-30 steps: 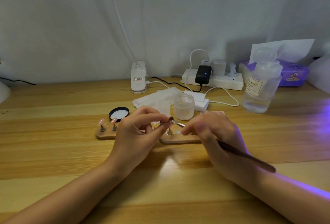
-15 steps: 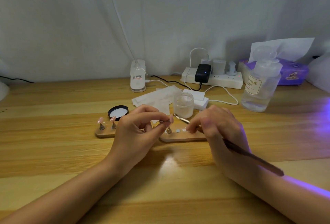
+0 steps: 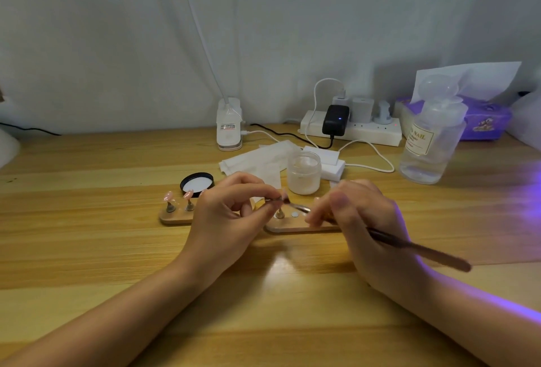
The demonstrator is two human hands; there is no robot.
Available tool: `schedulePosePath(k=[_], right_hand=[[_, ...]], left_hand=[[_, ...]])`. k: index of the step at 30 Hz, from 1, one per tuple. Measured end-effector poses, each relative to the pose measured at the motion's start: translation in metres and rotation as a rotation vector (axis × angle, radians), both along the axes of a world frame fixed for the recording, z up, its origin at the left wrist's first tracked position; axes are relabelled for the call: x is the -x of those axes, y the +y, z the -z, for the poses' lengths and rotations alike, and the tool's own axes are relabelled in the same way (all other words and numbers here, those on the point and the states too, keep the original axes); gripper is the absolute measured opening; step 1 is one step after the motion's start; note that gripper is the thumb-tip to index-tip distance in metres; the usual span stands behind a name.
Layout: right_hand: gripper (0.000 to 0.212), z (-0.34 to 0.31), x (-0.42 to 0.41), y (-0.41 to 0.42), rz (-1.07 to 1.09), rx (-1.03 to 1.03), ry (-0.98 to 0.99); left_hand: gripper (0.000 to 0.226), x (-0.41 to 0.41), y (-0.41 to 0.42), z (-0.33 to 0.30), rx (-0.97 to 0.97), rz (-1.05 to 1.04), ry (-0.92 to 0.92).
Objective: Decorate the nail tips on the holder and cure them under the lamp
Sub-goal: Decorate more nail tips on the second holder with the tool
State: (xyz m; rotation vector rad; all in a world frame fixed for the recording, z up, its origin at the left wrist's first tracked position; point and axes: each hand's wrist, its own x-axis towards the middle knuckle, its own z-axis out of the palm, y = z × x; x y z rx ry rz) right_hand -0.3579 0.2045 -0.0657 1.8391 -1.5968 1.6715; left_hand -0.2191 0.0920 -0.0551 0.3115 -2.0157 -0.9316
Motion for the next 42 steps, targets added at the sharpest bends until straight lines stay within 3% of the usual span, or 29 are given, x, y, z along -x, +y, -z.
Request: schedulePosePath(k=[6, 12, 16, 22, 36, 42], right_hand=[[0.035, -0.0021, 0.0001, -0.0010, 0.024, 0.004, -0.037], [0.053, 0.0003, -0.0009, 0.0004, -0.021, 0.040, -0.035], [0.041, -0.0026, -0.0003, -0.0002, 0.016, -0.006, -0.030], [0.060, 0.0021, 0.0001, 0.0006, -0.021, 0.042, 0.000], [0.055, -0.0012, -0.0004, -0.0015, 0.075, 0.017, 0.084], [0.061, 0.0012, -0.0009, 0.0006, -0.002, 0.043, 0.031]], left_hand=[[0.010, 0.0000, -0.0004, 0.0006, -0.007, 0.001, -0.004], [0.009, 0.0004, 0.0001, 0.0001, -0.038, 0.009, -0.004], [0.011, 0.0003, 0.0001, -0.0007, -0.032, 0.022, -0.006], [0.009, 0.0004, -0.0010, 0.0009, -0.035, 0.021, -0.002], [0.010, 0.0001, -0.0008, 0.0003, -0.039, 0.022, -0.007], [0.010, -0.0001, 0.0005, -0.0011, -0.040, 0.011, -0.021]])
